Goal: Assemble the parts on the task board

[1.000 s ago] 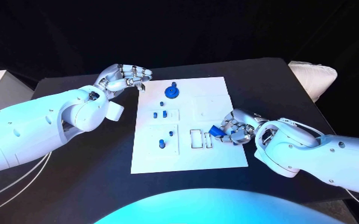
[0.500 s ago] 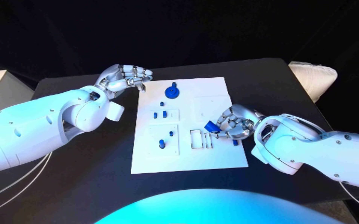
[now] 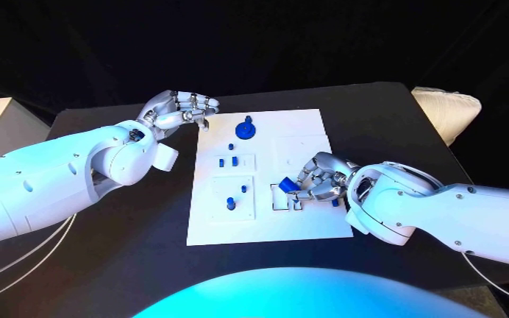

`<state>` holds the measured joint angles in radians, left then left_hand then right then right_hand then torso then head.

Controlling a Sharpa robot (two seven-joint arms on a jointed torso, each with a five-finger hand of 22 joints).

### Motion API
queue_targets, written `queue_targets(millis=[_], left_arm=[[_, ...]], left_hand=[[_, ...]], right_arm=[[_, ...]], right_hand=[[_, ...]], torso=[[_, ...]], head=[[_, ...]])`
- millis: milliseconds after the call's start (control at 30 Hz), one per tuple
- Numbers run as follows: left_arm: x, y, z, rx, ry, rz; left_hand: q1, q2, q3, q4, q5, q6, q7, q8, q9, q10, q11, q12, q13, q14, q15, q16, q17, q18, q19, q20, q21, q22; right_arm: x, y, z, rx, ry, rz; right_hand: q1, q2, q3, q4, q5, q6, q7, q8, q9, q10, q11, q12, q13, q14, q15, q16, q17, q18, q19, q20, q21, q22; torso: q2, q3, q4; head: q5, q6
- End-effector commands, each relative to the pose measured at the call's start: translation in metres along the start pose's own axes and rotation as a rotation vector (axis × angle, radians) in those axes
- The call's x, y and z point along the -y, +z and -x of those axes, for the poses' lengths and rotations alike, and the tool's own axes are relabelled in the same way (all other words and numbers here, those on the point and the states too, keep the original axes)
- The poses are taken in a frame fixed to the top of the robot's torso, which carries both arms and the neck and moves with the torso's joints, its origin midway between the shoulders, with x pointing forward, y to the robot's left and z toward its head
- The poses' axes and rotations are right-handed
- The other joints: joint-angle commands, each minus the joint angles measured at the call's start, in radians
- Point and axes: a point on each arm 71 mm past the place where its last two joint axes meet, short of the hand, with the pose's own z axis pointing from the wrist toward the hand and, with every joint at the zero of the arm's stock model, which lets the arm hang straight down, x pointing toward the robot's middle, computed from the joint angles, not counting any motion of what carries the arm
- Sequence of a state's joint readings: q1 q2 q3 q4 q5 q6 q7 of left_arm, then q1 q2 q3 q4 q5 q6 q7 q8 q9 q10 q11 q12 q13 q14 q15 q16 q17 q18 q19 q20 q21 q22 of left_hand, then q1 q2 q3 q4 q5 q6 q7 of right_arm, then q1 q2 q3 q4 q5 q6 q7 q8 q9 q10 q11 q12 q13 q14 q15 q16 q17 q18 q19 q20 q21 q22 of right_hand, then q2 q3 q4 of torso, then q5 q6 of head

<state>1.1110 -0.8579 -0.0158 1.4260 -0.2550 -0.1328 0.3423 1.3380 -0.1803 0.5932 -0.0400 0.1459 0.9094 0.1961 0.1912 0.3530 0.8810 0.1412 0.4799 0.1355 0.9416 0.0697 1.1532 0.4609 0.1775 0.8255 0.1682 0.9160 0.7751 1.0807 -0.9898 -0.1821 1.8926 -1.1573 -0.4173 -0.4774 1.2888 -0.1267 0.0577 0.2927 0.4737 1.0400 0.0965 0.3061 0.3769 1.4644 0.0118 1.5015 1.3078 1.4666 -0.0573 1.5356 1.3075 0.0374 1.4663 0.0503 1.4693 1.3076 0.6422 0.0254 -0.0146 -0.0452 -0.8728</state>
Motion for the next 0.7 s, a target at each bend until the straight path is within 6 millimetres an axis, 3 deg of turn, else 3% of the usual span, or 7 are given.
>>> queue_targets(millis=[33, 467, 633, 700], left_arm=[[0.0008, 0.0008, -0.0035, -0.02, -0.013, -0.003], [0.0008, 0.0001, -0.0028, -0.018, -0.012, -0.001], [0.0008, 0.0, -0.0028, -0.019, -0.012, 0.0], [0.0008, 0.0, -0.0028, -0.019, -0.013, 0.0]], left_hand=[[0.001, 0.007, -0.005, -0.001, 0.007, -0.009, -0.001, 0.007, -0.002, -0.01, 0.0, -0.005, -0.001, -0.005, 0.002, -0.004, -0.002, 0.006, 0.01, -0.001, -0.004, -0.001], [0.001, 0.007, -0.005, -0.001, 0.007, -0.009, -0.001, 0.007, -0.002, -0.01, 0.0, -0.005, -0.001, -0.005, 0.002, -0.004, -0.002, 0.006, 0.01, -0.001, -0.004, -0.001], [0.0, 0.007, -0.005, 0.0, 0.007, -0.009, -0.001, 0.007, -0.002, -0.011, 0.001, -0.005, -0.002, -0.006, 0.002, -0.004, -0.002, 0.006, 0.01, -0.001, -0.005, -0.002], [0.0, 0.007, -0.005, 0.0, 0.007, -0.009, -0.001, 0.007, -0.002, -0.011, 0.001, -0.005, -0.002, -0.006, 0.002, -0.004, -0.002, 0.006, 0.01, -0.001, -0.005, -0.002]], right_arm=[[-0.0012, 0.0024, -0.0049, -0.038, -0.002, -0.01], [-0.0054, 0.0079, -0.0102, -0.049, -0.008, -0.01], [-0.0066, 0.0093, -0.0111, -0.047, -0.007, -0.01], [-0.0072, 0.0102, -0.0111, -0.041, -0.006, -0.01]], right_hand=[[-0.01, 0.002, 0.009, 0.0, -0.005, 0.02, -0.016, 0.006, 0.002, 0.064, -0.007, -0.001, 0.209, 0.085, -0.004, 0.002, 0.174, -0.013, 0.067, -0.006, 0.001, 0.193], [-0.032, 0.003, 0.015, 0.0, -0.014, 0.022, -0.017, 0.009, 0.001, 0.066, -0.009, 0.001, 0.212, 0.086, -0.006, 0.004, 0.18, -0.015, 0.069, -0.007, 0.006, 0.196], [-0.053, 0.003, 0.018, 0.0, -0.032, 0.022, -0.017, 0.012, 0.0, 0.066, -0.009, 0.001, 0.212, 0.086, -0.006, 0.004, 0.181, -0.015, 0.069, -0.007, 0.007, 0.198], [-0.077, 0.006, 0.02, 0.0, -0.062, 0.023, -0.018, 0.016, 0.0, 0.068, -0.009, 0.004, 0.214, 0.087, -0.006, 0.005, 0.183, -0.015, 0.07, -0.007, 0.008, 0.199]], torso=[[0.0, 0.0006, 0.0005], [0.0, 0.0001, -0.0005], [0.0, 0.0005, -0.0009], [0.0, 0.0007, -0.0007]], head=[[0.0, 0.0], [0.003, 0.0], [0.004, 0.0], [0.004, 0.0]])
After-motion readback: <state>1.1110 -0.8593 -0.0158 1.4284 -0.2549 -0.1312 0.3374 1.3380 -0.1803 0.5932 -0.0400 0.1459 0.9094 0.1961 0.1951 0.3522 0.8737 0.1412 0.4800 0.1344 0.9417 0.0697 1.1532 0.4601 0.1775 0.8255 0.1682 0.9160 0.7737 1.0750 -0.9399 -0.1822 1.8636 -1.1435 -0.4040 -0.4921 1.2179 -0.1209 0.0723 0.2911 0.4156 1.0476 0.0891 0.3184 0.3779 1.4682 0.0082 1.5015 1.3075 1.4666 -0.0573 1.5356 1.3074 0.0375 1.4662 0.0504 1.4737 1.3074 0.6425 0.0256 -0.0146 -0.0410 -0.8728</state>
